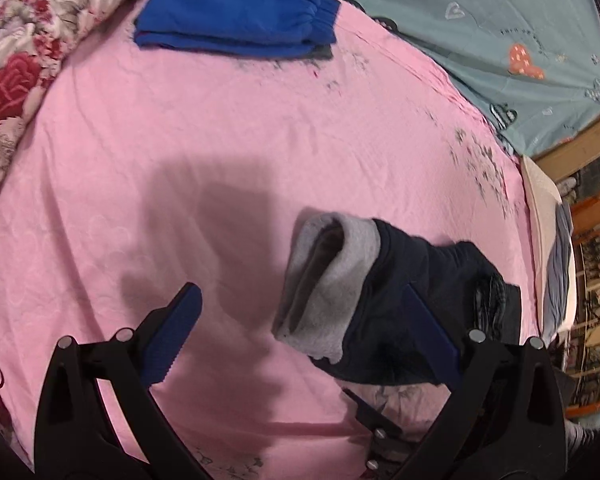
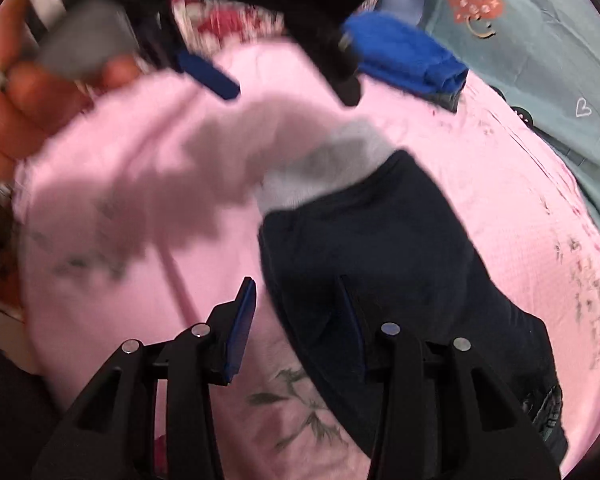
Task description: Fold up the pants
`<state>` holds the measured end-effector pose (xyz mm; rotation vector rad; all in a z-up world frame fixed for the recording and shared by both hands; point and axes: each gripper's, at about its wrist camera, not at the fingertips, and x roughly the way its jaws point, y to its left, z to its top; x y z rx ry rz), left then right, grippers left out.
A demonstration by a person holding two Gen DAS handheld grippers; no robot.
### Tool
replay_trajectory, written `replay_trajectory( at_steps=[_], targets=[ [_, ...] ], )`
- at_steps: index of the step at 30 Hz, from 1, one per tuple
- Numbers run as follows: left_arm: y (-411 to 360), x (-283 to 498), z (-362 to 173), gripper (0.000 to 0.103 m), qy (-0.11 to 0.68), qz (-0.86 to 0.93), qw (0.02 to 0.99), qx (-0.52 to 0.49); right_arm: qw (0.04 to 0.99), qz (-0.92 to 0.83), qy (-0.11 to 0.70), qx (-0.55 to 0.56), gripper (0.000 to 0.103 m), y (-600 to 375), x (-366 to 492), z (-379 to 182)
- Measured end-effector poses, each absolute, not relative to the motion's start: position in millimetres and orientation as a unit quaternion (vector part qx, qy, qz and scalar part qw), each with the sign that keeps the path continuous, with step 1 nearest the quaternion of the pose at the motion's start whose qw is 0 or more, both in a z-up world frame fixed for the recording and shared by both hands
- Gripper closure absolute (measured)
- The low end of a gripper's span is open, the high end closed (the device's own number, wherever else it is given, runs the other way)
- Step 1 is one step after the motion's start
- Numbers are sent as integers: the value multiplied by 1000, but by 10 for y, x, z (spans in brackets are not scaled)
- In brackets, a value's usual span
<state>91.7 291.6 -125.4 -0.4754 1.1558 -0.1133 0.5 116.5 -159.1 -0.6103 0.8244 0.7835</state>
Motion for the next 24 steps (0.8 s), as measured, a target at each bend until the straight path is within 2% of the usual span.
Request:
replay_trajectory(
  at_steps=[1, 2, 4, 9, 15, 17, 18, 19, 20, 21, 24],
  targets=[
    [2889, 922, -1282, 2, 546, -64, 806, -220, 801, 361, 382, -287, 68, 1186, 8, -1587],
    [2858, 928, -1311, 2, 552, -74, 802, -216, 809, 346, 382, -283, 87, 1158, 24, -1564],
    [2824, 932, -1357, 2, 561, -90, 795, -215, 820, 340, 388, -249, 98, 1090, 86, -1475],
    [2770, 965, -1509, 2, 584, -136, 757, -260, 855, 314, 355, -209, 98, 884, 1, -1217],
    [2621, 1061, -1773, 2, 617, -154, 720, -277, 846, 324, 367, -212, 97, 863, -66, -1258],
    [2614, 1086, -1806, 4, 606, -157, 722, -294, 835, 337, 378, -216, 92, 892, -58, -1306],
    [2620, 1090, -1792, 10, 600, -158, 726, -297, 834, 337, 377, -221, 85, 921, -52, -1328],
    [2627, 1096, -1780, 17, 596, -160, 726, -302, 836, 335, 372, -226, 77, 923, -80, -1316],
    [2636, 1106, -1774, 28, 594, -162, 725, -307, 840, 332, 363, -229, 57, 925, -104, -1298],
    [2656, 1105, -1769, 36, 592, -164, 724, -313, 844, 334, 351, -230, 48, 931, -123, -1277],
    [2744, 1069, -1735, 47, 582, -165, 725, -328, 838, 350, 351, -230, 47, 1018, -114, -1295]
  ],
)
